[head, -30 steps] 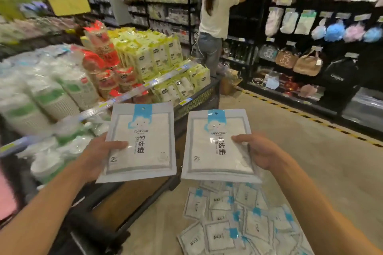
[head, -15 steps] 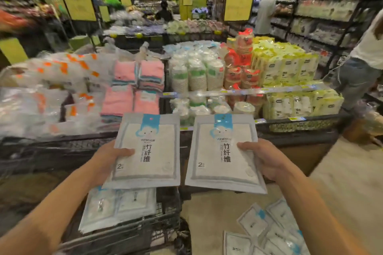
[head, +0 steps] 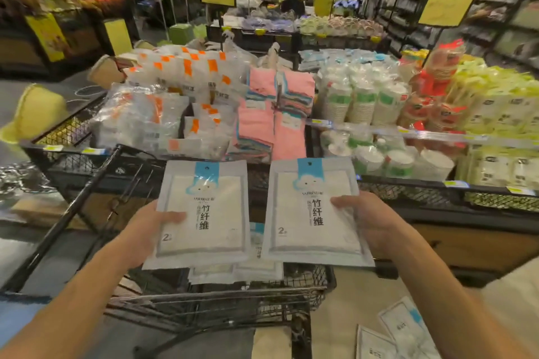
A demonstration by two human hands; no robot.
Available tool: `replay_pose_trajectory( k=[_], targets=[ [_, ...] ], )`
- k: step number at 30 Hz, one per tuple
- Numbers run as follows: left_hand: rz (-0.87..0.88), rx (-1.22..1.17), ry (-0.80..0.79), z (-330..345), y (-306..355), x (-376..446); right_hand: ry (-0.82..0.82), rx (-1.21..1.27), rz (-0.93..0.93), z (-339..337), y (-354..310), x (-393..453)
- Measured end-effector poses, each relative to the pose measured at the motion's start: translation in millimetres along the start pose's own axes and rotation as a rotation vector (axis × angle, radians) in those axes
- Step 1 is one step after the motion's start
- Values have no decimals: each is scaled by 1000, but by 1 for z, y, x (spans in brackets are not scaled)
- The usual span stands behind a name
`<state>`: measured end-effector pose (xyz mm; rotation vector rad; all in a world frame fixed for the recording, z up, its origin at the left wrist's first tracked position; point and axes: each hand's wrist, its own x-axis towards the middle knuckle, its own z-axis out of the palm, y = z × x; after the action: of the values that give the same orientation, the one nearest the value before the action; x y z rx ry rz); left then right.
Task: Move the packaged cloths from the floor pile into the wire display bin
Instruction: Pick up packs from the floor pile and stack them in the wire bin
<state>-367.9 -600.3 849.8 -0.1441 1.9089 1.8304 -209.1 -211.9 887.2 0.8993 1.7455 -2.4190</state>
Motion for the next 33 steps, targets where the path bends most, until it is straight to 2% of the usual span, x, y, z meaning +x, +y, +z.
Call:
replay_pose_trajectory(
  k=[7, 20, 27, 33],
  targets=[
    [-70, -32, 47, -43, -24, 30, 11, -60, 53, 25, 18, 45],
    [-260, -27, 154, -32, -63, 119, 48, -81, 239, 16, 67, 208],
    [-374, -15, 242, -17, -120, 188, 90, -104, 392, 10, 123, 274],
    [-462, 27, 274, -27, -200, 262, 121, -198, 452, 25, 180, 325]
  ],
)
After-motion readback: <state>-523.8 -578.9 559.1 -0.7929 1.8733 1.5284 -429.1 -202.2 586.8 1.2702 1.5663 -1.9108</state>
